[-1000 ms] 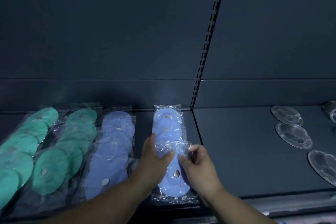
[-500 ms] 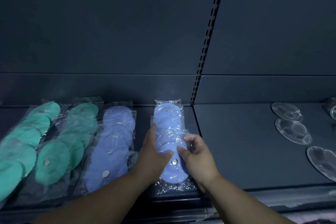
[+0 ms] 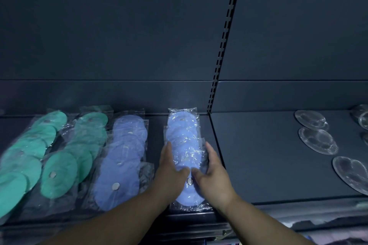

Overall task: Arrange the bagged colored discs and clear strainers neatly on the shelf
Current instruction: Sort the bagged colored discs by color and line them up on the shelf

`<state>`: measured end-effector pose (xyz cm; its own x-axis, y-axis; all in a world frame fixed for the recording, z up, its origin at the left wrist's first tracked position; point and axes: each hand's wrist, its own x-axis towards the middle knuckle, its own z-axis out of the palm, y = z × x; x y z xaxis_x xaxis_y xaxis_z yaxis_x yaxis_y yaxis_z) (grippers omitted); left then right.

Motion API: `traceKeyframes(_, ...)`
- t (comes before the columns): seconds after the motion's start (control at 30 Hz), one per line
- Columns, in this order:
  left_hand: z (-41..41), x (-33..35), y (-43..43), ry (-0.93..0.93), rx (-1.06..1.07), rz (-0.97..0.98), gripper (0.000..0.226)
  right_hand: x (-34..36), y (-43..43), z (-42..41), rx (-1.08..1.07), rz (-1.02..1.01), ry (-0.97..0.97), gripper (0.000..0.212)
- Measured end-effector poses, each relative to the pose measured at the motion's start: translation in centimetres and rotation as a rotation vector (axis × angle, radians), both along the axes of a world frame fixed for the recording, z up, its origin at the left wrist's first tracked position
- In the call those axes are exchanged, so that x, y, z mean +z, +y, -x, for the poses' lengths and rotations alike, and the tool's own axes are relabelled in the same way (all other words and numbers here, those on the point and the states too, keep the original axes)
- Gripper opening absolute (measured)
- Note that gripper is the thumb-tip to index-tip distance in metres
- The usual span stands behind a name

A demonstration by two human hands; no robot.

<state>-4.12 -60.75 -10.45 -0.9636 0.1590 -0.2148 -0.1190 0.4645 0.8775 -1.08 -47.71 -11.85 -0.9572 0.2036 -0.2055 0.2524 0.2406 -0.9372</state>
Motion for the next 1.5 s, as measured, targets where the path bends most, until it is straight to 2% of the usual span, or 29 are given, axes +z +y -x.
traceKeyframes(0.1, 0.7, 0.4, 0.5, 0.080, -0.010, 0.038, 0.084, 1.3, 0.4, 0.6, -0.065, 0.002, -0.004, 0.074)
traceKeyframes(0.17, 2.4, 0.9, 0.7, 0.118, 0.032, 0.026, 0.085, 2.4, 1.0, 1.6, -0.093, -0.067, 0.015, 0.067)
traceKeyframes(0.3, 6.2, 1.5, 0.9, 0.015, 0.082, 0.035, 0.091, 3.0, 1.5, 4.4, -0.044, -0.152, -0.018, 0.060)
traceKeyframes(0.5, 6.1, -0.2, 1.6, -0.026, -0.008, 0.026, 0.096, 2.3, 2.1, 5.8, -0.003, -0.176, -0.098, 0.057)
traceKeyframes(0.63, 7.9, -0.4, 2.0, 0.027, 0.031, 0.066, 0.094, 2.5, 2.4, 6.9, -0.089, -0.100, -0.090, 0.070)
traceKeyframes(0.87, 9.7, -0.9, 2.8, 0.019, -0.048, 0.092, 0.084, 2.1, 2.0, 8.6, -0.062, -0.113, -0.068, 0.053)
traceKeyframes(1.1, 8.9, 0.4, 2.9, 0.026, -0.048, 0.034, 0.080, 2.9, 2.8, 8.3, -0.133, 0.085, -0.086, 0.052)
traceKeyframes(1.23, 6.4, 2.9, 0.0, 0.185, -0.007, 0.100, 0.071, 4.4, 2.1, 7.8, -0.152, -0.293, 0.092, 0.049)
traceKeyframes(1.33, 5.3, 3.8, -3.8, 0.344, 0.146, 0.123, 0.060, 5.6, 0.2, 7.1, -0.055, -0.346, 0.254, 0.045)
traceKeyframes(1.4, 5.0, 3.9, -6.7, 0.388, 0.228, 0.173, 0.052, 5.7, -1.6, 6.7, 0.036, -0.378, 0.317, 0.041)
traceKeyframes(1.5, 4.5, 3.8, -11.2, 0.391, 0.243, 0.373, 0.046, 5.4, -4.4, 5.8, 0.190, -0.434, 0.335, 0.039)
